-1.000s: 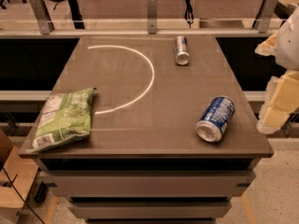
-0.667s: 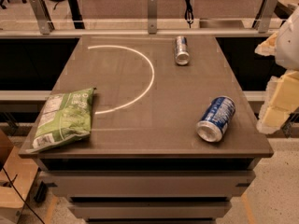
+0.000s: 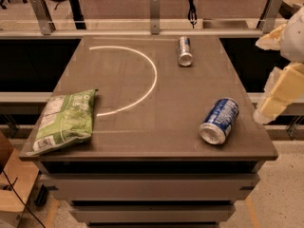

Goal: Pick redbull can

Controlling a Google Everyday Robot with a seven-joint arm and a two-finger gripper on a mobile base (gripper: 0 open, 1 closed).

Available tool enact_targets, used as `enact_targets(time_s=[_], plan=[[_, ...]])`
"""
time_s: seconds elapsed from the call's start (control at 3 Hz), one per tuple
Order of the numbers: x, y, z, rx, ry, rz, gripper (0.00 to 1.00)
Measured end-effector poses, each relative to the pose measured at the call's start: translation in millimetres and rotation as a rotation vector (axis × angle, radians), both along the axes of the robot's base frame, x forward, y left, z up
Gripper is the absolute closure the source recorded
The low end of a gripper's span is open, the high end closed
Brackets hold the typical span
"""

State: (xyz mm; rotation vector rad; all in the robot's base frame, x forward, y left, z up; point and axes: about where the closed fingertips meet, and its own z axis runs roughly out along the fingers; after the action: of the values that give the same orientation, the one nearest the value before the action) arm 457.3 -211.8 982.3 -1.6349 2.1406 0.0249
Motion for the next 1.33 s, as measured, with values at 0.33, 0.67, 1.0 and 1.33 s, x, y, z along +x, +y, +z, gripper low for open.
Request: enact_targets(time_s=[0.33, 0.67, 1.0, 1.33], plan=[[42.2, 15.6, 1.8, 0.216, -0.069, 0.031, 0.00], [90.5, 32.5, 2.7, 0.364, -0.106, 0.023, 0.00], [95.3, 32.7, 2.1, 0.378, -0.109, 0.021, 0.00], [108.4, 40.1, -4.6, 0.416, -0.112, -0.014, 0.00]])
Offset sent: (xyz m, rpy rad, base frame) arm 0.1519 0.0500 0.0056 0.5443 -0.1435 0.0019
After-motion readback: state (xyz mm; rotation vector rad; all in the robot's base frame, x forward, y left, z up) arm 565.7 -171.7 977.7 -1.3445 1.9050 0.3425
